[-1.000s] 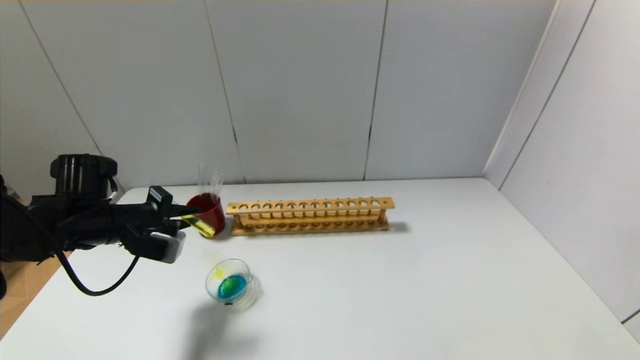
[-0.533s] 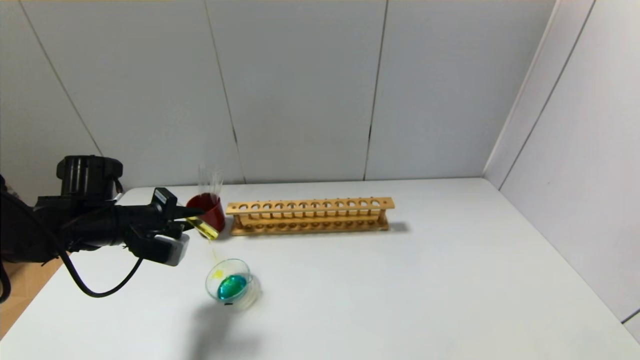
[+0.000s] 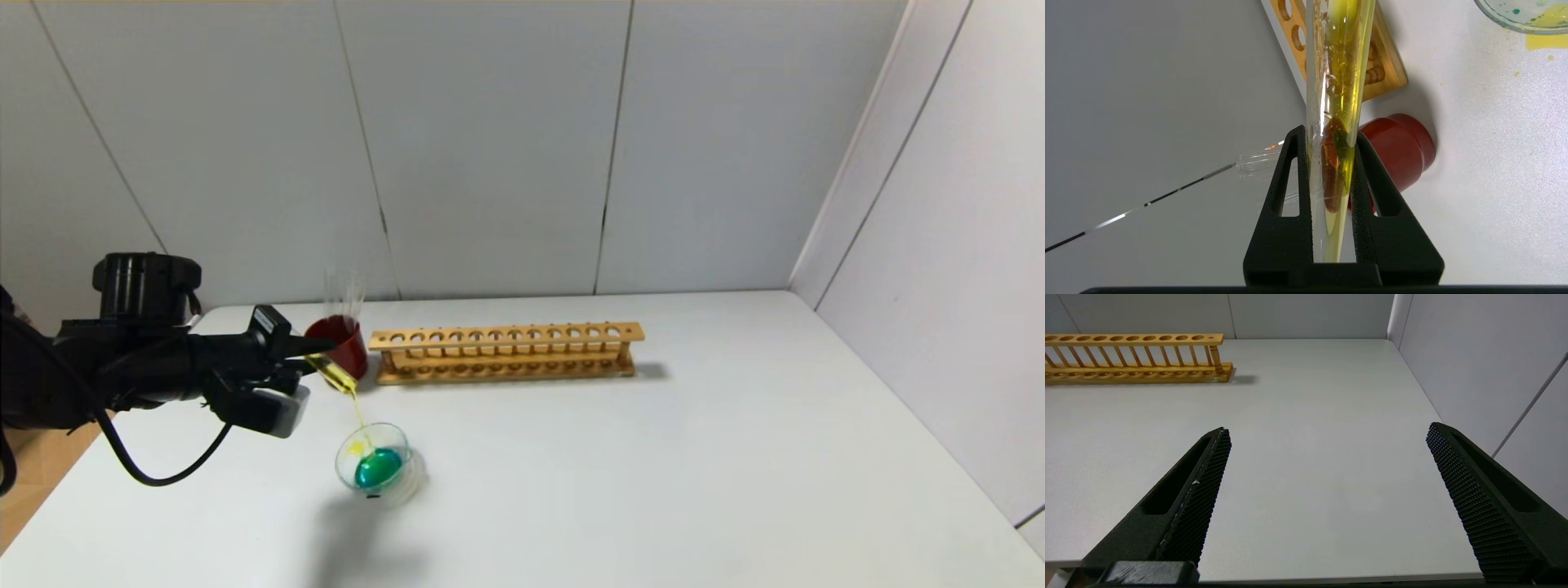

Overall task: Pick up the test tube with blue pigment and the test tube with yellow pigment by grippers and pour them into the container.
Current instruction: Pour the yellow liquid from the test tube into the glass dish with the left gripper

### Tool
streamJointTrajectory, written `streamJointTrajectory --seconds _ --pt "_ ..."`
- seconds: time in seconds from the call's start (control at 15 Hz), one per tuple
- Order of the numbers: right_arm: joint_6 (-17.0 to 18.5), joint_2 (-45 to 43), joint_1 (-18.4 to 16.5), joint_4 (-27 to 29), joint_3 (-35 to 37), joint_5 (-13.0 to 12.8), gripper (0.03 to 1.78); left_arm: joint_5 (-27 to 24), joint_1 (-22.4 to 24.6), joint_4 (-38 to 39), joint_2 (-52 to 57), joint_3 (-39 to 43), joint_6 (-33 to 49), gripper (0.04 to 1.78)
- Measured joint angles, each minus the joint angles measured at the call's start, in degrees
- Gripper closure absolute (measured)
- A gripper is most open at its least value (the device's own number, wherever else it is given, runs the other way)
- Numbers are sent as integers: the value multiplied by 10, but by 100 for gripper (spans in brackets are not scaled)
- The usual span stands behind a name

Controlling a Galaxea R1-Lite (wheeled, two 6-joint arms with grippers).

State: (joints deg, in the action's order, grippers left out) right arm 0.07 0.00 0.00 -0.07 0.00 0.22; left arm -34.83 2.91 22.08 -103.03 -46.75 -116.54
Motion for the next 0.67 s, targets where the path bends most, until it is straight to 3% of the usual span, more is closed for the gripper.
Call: streamJointTrajectory --seconds 0.67 --pt "0 0 0 0 0 0 6 13 -1 14 10 0 -38 151"
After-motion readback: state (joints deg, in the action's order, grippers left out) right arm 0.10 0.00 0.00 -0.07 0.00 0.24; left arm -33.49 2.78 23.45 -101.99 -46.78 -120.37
